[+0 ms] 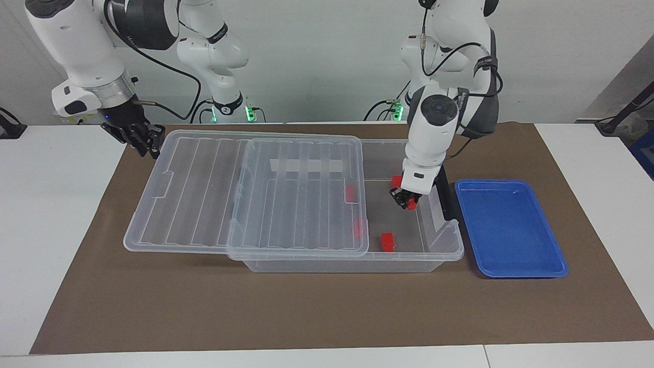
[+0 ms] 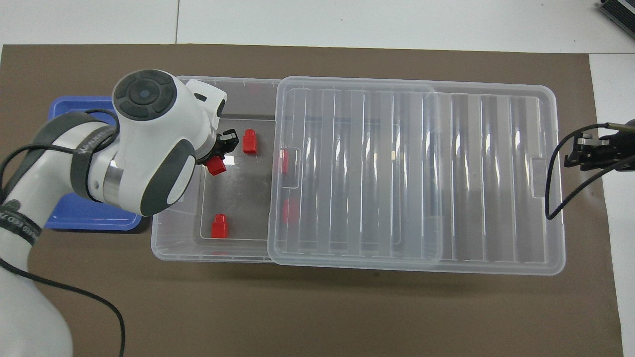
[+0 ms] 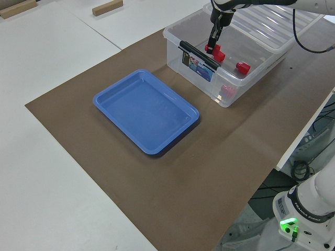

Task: Place red block in blue tray from box
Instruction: 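Lift the red block with the left gripper and carry it over the tray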

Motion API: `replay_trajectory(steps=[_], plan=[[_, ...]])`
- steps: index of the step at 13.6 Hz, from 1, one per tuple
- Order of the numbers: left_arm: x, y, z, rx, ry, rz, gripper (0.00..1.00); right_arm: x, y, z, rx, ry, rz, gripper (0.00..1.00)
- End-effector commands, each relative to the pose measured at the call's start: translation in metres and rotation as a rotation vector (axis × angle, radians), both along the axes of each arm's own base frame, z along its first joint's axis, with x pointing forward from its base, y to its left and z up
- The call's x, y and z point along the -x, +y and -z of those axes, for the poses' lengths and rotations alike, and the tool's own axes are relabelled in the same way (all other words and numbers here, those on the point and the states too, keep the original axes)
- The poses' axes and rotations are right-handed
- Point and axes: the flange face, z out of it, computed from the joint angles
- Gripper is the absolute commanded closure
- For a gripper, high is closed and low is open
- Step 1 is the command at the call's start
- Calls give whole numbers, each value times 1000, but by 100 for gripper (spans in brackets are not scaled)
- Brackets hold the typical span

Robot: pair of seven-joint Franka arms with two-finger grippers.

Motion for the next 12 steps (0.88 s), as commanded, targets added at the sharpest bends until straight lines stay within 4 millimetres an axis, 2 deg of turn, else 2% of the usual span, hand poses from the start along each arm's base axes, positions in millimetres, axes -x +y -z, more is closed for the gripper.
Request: replay_trajectory(steps=[1, 2, 4, 6, 8, 9, 10, 11, 12], plan=[[-12, 29, -45, 39, 29, -73, 100, 9, -25, 23, 0, -37, 44, 100], [-15, 40, -62, 51, 39, -93, 100, 10, -32, 30, 2, -45, 56, 100], [-16, 71, -84, 39, 97, -87, 100, 10, -47, 51, 2, -36, 81, 100], [-14, 109, -95, 38, 140, -11, 100, 13, -58, 72, 1, -36, 100, 100], [-15, 155, -113, 44, 114, 85, 100, 17, -72, 88, 1, -35, 116, 100], [-16, 180, -115, 51, 106, 179, 100, 19, -79, 98, 2, -40, 127, 100], [-17, 214, -114, 59, 98, 257, 100, 19, -80, 108, 2, -40, 130, 100], [-19, 239, -109, 62, 86, 311, 100, 18, -77, 111, 3, -49, 128, 100], [-18, 254, -106, 60, 70, 326, 100, 17, -72, 111, 3, -51, 125, 100]])
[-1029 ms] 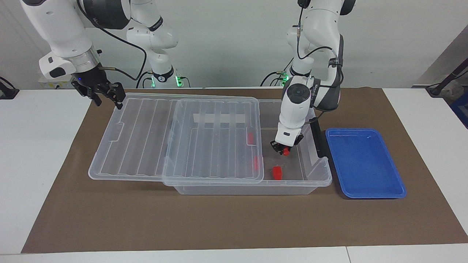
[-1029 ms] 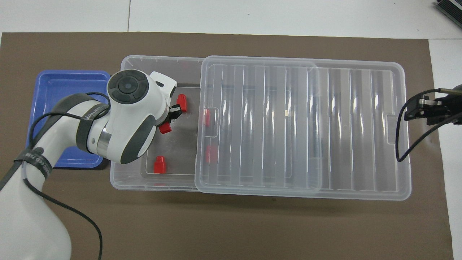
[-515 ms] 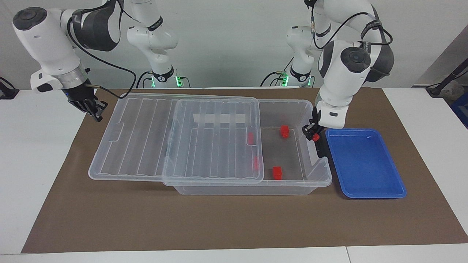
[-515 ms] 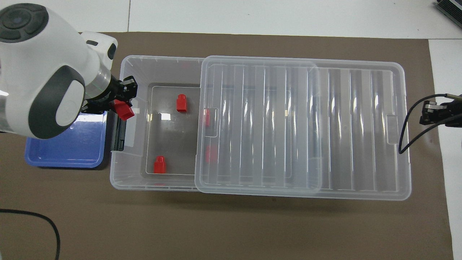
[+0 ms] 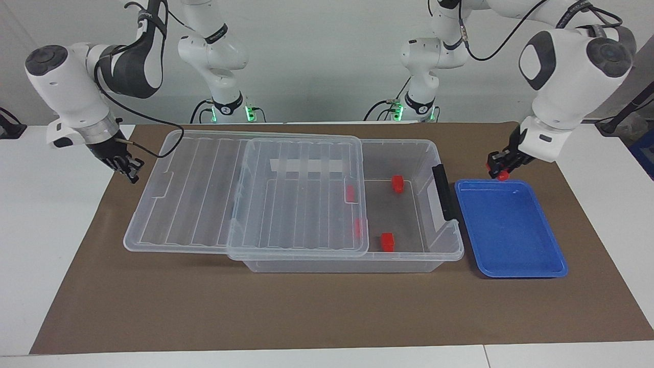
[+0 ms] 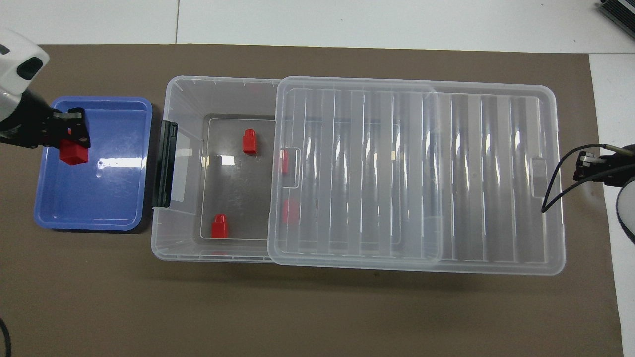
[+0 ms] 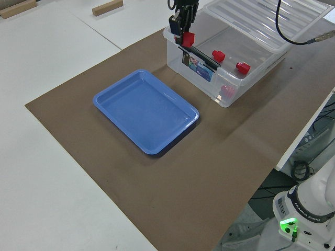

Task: Place red block in blue tray from box
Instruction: 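Lift the red block with the left gripper and carry it over the tray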

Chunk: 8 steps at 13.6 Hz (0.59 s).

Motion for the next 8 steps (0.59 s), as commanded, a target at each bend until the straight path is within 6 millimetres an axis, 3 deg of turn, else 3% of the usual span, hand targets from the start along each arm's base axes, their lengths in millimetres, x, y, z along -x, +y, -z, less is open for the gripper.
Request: replay_trajectory(steps=[1, 5, 8], plan=[[8, 33, 15, 15, -48, 85, 100, 3, 8, 5, 1, -17, -13, 100], [19, 65, 73, -42, -94, 204, 100, -3, 28, 8, 2, -26, -51, 100], [27, 104, 118, -49, -127, 235, 100, -8, 53, 7, 2, -34, -100, 100]])
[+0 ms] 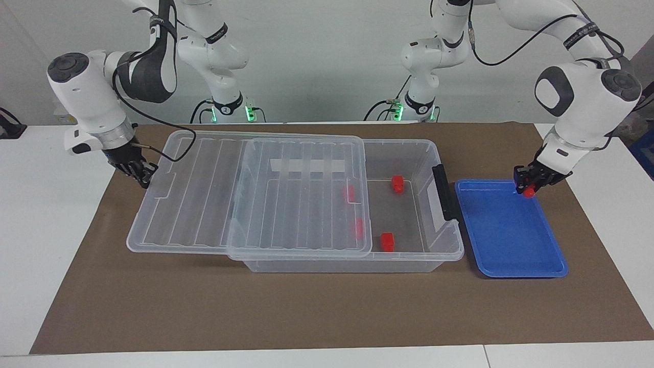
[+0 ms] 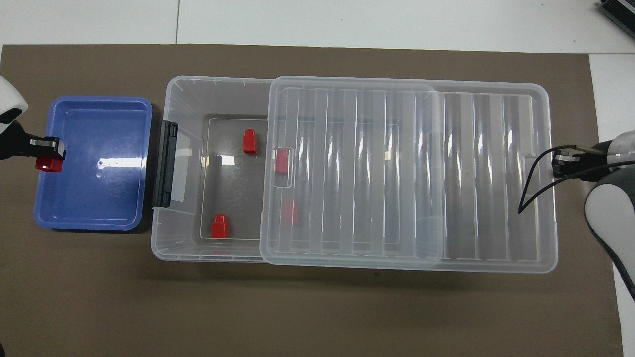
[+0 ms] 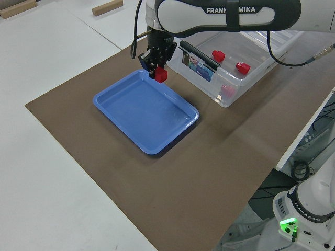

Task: Place red block in blue tray from box
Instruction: 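Lower the block into the tray while the right gripper slides the lid closed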

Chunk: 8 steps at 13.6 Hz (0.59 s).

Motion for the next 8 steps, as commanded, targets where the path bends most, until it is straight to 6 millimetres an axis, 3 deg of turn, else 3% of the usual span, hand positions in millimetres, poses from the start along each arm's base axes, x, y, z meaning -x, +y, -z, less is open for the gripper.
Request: replay_trajectory(steps=[1, 8], plan=[[16, 21, 26, -21, -38, 48, 100, -1, 23, 1, -2, -12, -45, 100], [-11, -1, 106, -7, -41, 87, 100, -2, 113, 2, -5, -14, -198, 100]])
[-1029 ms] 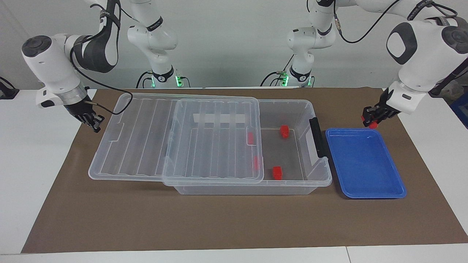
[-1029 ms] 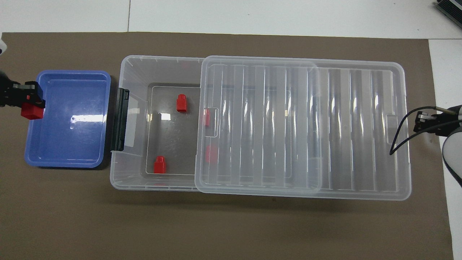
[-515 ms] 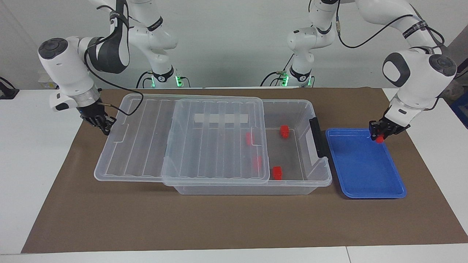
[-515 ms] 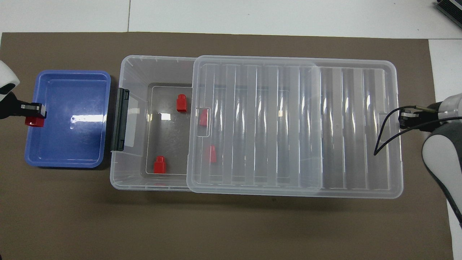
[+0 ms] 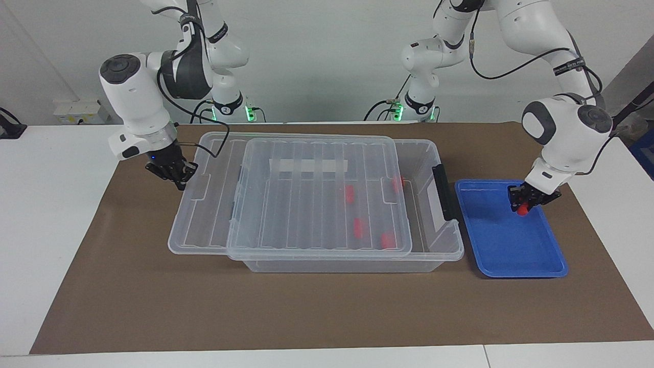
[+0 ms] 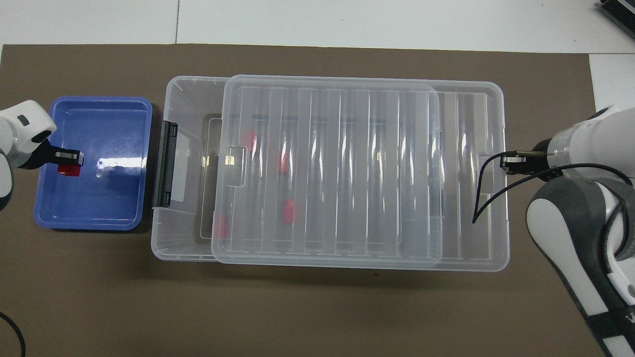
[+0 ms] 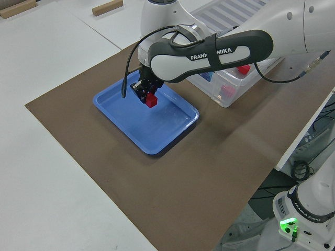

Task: Place red block in blue tray from box
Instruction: 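Lower the block into the tray while the right gripper slides the lid closed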

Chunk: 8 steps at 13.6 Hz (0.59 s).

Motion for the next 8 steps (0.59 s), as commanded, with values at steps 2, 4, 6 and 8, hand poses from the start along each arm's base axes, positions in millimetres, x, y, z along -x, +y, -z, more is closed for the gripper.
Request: replay_trajectory(steps=[2, 4, 6, 8], plan=[[-6, -9, 30, -8, 0, 38, 100, 6, 46, 1, -6, -11, -71, 100], [-8, -10, 39, -9, -9, 55, 100, 9, 68, 1, -11, -12, -58, 100], [-6, -10, 48, -10, -8, 83, 100, 12, 86, 2, -14, -15, -61, 100], [-3, -10, 53, -11, -17, 85, 100, 13, 100, 1, -17, -31, -86, 100]])
